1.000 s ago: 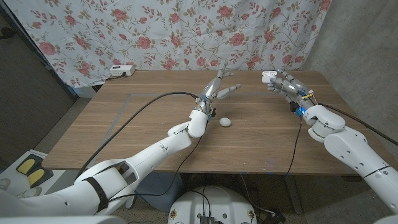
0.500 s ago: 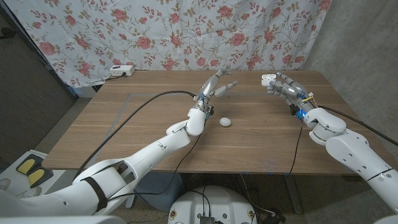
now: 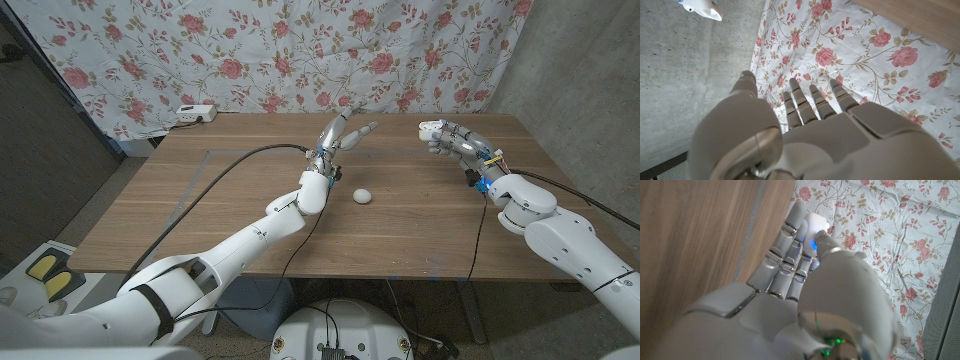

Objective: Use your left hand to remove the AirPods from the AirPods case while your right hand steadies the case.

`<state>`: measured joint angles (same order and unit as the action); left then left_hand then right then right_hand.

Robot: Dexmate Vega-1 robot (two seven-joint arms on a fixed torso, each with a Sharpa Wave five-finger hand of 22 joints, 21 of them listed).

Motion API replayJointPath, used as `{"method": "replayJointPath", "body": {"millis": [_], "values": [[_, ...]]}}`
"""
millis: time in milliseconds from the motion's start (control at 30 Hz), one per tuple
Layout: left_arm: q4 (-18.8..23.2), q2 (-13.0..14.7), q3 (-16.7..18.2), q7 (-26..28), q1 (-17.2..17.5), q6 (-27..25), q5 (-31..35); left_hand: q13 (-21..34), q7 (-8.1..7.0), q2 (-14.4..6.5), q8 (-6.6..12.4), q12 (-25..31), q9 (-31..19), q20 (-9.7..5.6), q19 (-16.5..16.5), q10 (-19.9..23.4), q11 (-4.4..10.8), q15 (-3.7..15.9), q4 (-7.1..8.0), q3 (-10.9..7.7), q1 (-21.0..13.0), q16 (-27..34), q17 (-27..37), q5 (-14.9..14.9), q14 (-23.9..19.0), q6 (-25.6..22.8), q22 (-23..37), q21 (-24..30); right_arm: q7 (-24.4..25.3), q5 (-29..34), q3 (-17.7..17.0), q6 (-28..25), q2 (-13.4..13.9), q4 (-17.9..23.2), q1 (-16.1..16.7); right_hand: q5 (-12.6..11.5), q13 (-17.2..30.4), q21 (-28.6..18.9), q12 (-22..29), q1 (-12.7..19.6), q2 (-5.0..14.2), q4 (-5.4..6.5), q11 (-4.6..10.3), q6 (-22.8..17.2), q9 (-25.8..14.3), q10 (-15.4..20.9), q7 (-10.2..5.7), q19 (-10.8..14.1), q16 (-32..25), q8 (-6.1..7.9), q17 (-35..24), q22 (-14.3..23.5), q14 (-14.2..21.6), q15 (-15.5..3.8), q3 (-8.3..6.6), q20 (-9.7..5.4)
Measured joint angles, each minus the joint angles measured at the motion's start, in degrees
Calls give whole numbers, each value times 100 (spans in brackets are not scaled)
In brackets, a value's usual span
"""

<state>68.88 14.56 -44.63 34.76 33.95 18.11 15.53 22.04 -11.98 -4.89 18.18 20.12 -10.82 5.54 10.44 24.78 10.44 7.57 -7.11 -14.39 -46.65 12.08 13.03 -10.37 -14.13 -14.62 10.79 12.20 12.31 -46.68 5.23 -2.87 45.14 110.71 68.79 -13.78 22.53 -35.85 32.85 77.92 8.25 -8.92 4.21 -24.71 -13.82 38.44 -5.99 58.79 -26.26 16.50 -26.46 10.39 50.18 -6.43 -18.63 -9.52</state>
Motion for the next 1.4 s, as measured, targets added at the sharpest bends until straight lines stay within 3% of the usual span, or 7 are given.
{"method": "replayJointPath", "body": {"millis": [400, 500, 900, 1033, 1167, 1333, 1400], "values": [[-31, -25, 13, -51, 16, 0, -61, 1, 23, -30, -113, -23, 0, 0, 0, 0, 0, 0, -24, -24, 29, 0, -26, 0, 0, 102, 0, 0, -38, -70, 21, -138, 48, 9, -48, -12, 0, -113, 0, 47, 26, 23, 42, -744, -67, -42, -96, -53, 93, 181, -79, 0, 50, -16, 24, 9], [-41, -30, 14, -66, 20, 0, -79, 1, 21, -30, -113, -23, 0, -1, 0, 0, 0, 0, -24, -24, 29, 0, -26, 0, 0, 143, 0, 0, -59, -122, 29, -183, 64, -2, -63, -12, 0, -163, 0, 36, 38, 23, 43, -595, -62, -43, -138, -83, 120, 73, -111, 0, 86, -26, 24, 41], [-76, -43, 14, -77, 27, 0, -107, 2, 41, -29, -167, -23, 1, -1, 0, 0, 0, 0, -29, -67, 29, -1, -25, 0, 1, 164, 0, 0, -152, -258, 56, -286, 104, -37, -107, -10, 0, -250, 0, 5, 68, 23, 83, -679, -83, -84, -93, -116, 212, 20, -159, 1, 103, -43, 24, 70], [-79, -43, 21, -59, 30, 20, -107, 2, -27, -30, -166, -65, 1, 20, 21, -1, 0, -24, -55, -103, 29, -1, -25, -12, -23, 83, 0, 0, -175, -293, 66, -304, 111, -51, -123, -7, 0, -258, 0, 5, 68, 23, 84, -676, -81, -84, -91, -136, 213, -14, -185, 1, 103, -42, 24, 69], [-81, -38, 33, -37, 29, 68, -104, 2, -29, -75, -108, -66, 1, 20, 21, -33, -32, -23, -56, -151, 75, -1, -52, -23, -22, -267, 0, 0, -187, -312, 84, -314, 115, -59, -140, -1, 0, -258, 0, 5, 68, 23, 94, -669, -81, -94, -84, -165, 213, -21, -187, 1, 103, -42, 24, 61], [-91, -36, 74, -55, 8, 176, -174, 3, 12, -159, 210, -155, 1, 25, 16, -42, -42, -25, -70, -228, 158, -1, -80, -23, -19, -1523, 0, 0, -180, -314, 103, -330, 132, -59, -153, -45, 0, -293, 0, 5, 68, 24, 98, -669, -81, -99, -84, -164, 234, -42, -212, 1, 135, -53, 24, 61], [-91, -30, 94, -112, -1, 215, -231, 3, 62, -159, 288, -227, 1, 51, -11, -126, -123, -93, -92, -283, 158, -1, -80, -23, 54, -1853, 0, 0, -170, -308, 108, -333, 136, -57, -155, -46, 0, -293, 0, 5, 68, 24, 98, -656, -81, -98, -71, -164, 234, -65, -212, 2, 143, -61, 24, 61]]}}
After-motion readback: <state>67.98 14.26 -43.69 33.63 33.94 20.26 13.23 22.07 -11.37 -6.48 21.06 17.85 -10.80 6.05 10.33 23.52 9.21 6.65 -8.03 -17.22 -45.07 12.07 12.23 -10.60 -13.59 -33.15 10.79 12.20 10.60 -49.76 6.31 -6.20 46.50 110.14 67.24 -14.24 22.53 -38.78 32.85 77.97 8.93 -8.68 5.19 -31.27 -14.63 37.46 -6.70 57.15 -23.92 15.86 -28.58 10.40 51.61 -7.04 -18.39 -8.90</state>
